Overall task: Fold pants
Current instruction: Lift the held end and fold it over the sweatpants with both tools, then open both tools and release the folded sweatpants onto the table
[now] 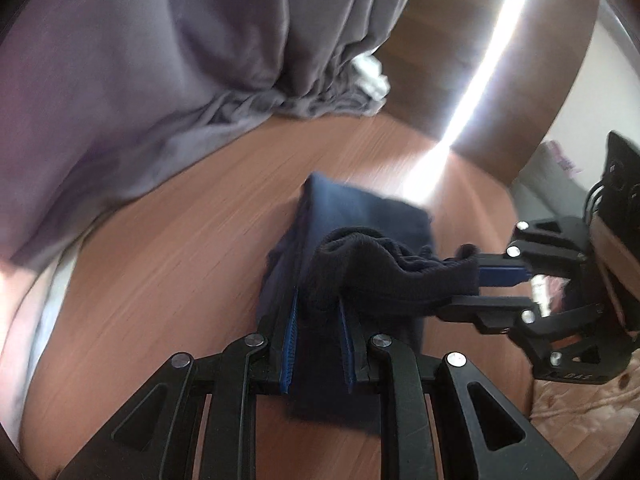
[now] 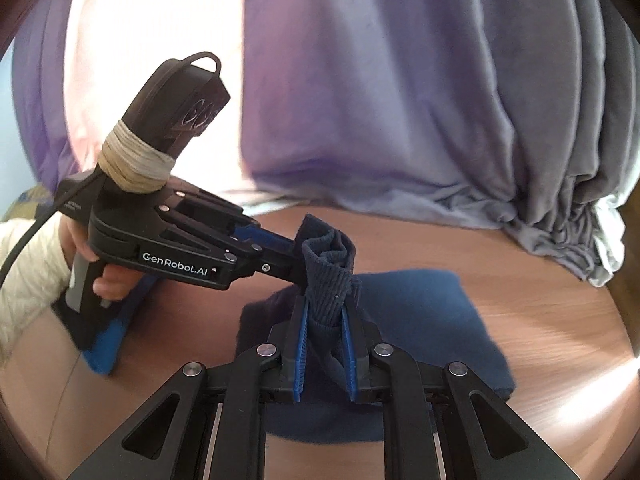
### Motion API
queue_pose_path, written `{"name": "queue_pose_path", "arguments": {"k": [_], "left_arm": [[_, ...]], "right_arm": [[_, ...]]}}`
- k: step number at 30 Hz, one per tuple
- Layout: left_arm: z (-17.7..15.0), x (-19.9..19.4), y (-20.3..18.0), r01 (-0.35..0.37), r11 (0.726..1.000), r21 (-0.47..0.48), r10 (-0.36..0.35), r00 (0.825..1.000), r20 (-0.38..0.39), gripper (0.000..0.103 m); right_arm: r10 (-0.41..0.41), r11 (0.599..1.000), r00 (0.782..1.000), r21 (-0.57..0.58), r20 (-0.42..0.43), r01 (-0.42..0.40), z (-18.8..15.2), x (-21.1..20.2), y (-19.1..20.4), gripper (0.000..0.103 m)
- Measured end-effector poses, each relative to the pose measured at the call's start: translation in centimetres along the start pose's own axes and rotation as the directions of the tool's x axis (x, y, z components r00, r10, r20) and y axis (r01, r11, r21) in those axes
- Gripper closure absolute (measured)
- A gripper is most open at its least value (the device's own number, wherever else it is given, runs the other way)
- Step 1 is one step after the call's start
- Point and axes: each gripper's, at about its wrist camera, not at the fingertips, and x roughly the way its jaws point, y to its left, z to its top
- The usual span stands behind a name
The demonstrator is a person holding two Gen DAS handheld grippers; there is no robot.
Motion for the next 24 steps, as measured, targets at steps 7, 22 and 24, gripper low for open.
{"name": "queue_pose_path", "arguments": {"k": [7, 22, 24], "left_arm": [[-2.9, -1.2, 0.6, -0.105, 0.990, -0.091, 0.100, 0.993, -0.057, 0.085], [-3.7, -3.1, -2.5, -0.137, 0.982, -0.130, 0.137, 0.990, -0.013, 0.076], [-3.3, -2.3, -1.8, -0.120, 0.981, -0.156, 0.118, 0.993, -0.021, 0.076]], "right_arm": [[0.085, 0.995, 0.994, -0.039, -0.076, -0.088, -1.4, 1.1, 2.0, 0.084], [0.166, 0.984, 0.984, -0.053, -0.060, -0.169, -2.6, -0.4, 2.1, 0.070], [0.141, 0.989, 0.987, -0.031, -0.071, -0.144, -2.7, 0.6, 1.7, 0.070]]}}
